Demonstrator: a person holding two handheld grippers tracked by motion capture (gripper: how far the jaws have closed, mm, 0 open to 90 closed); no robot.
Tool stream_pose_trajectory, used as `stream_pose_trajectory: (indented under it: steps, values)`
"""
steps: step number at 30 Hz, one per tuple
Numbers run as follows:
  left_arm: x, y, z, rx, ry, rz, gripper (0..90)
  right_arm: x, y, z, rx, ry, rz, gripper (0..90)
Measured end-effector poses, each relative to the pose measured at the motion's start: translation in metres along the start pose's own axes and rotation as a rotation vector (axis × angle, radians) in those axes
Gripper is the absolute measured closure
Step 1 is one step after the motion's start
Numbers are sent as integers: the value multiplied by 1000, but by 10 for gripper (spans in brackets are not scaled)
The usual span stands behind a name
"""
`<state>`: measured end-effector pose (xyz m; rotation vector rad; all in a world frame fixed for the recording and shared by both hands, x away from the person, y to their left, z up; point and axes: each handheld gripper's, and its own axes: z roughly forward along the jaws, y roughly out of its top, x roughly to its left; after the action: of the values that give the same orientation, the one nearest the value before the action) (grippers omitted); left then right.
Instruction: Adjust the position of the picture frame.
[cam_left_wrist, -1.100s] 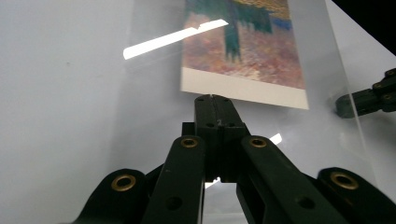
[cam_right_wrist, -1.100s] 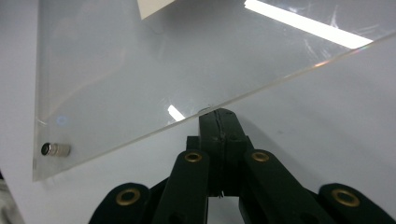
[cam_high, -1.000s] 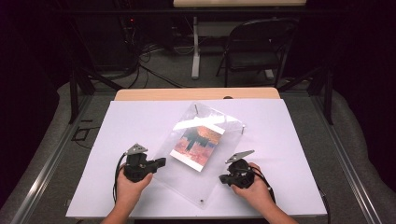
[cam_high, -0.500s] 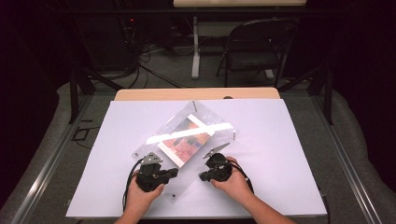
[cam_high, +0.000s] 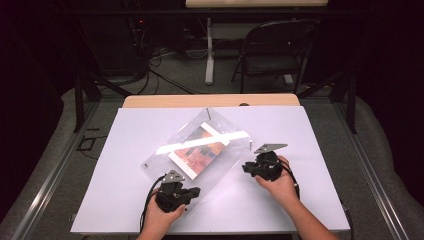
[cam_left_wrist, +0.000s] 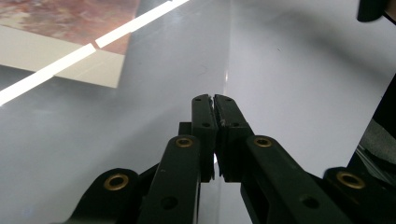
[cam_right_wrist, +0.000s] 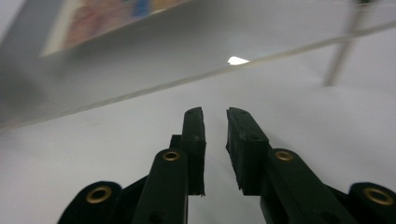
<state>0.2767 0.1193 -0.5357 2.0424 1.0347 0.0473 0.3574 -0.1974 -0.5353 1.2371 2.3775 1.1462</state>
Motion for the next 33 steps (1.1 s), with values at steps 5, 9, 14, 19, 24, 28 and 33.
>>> stream_pose_trajectory:
  steps: [5,9,14,19,24,28,33]
  values:
    - [-8,2,11,19,-26,-11,851,-32,0,7,-14,-86,19,732]
    - [-16,2,21,39,-22,0,838,-44,4,18,-34,-98,32,704]
    - [-28,2,31,61,-25,10,828,-50,12,29,-57,-108,30,706]
    - [-35,2,39,77,-12,13,846,-49,19,39,-61,-114,-12,701]
    - [-37,4,43,82,5,22,858,-48,24,48,-62,-115,-28,697]
    - [-37,8,44,83,10,22,866,-49,26,51,-57,-133,-57,776]
    - [-34,11,46,83,29,20,872,-48,29,51,-41,-143,-93,819]
